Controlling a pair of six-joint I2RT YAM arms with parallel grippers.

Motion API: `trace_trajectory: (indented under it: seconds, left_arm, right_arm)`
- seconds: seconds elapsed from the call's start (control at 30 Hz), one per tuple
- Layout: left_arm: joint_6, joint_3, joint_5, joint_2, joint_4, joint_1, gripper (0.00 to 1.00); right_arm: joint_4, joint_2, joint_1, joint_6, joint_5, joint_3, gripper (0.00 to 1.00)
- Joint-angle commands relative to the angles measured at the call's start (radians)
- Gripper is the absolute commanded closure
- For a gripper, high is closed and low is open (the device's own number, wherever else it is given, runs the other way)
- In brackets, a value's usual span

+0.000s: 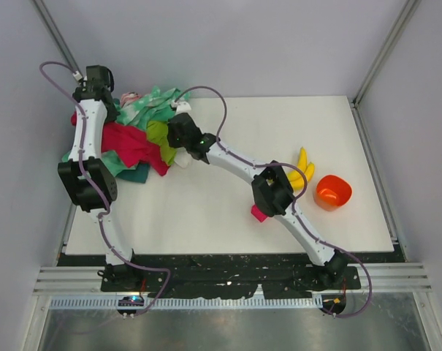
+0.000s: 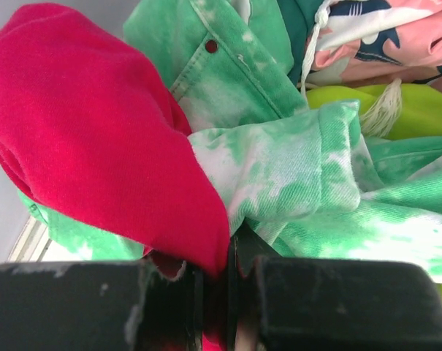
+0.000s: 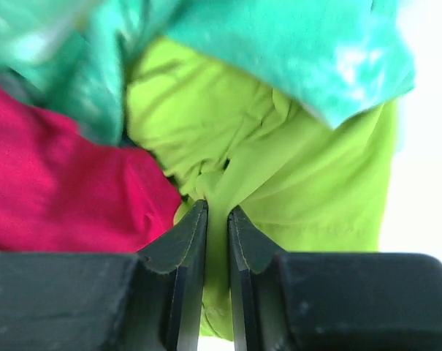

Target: Pick out a specific cloth from the pile

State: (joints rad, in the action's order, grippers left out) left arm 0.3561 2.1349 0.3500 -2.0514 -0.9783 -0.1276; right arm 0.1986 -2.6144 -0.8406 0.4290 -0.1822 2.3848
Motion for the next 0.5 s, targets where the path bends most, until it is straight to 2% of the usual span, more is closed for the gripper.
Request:
trace_trajectory:
  seconds: [0.0, 0.03, 0.2, 0.3, 0.47]
  left_arm:
    - [0.03, -0.044, -0.035, 0.027, 0.024, -0.012, 1.0]
    - [0.032, -0.049, -0.045, 0.025, 0.026, -0.012, 1.0]
    - [0.034, -0.059, -0.063, 0.017, 0.03, -0.012, 1.0]
    - [0.041, -0.075, -0.057, 0.014, 0.033, -0.01, 1.0]
    - [0.057, -0.089, -0.069, -0.025, 0.03, -0.009, 1.0]
  right_arm:
    - [-0.059, 0.178, -0.006, -0.122, -0.069, -0.001, 0.79]
    - [-0.05, 0.175, -0.006, -0.127, -0.069, 0.008, 0.95]
    - [0.03, 0.131, -0.003, -0.156, -0.022, 0.06, 0.95]
    - [0.032, 0.174, 0.0, -0.191, -0.013, 0.06, 0.95]
    - [0.027, 0.301, -0.002, -0.41, -0.06, 0.109, 0.95]
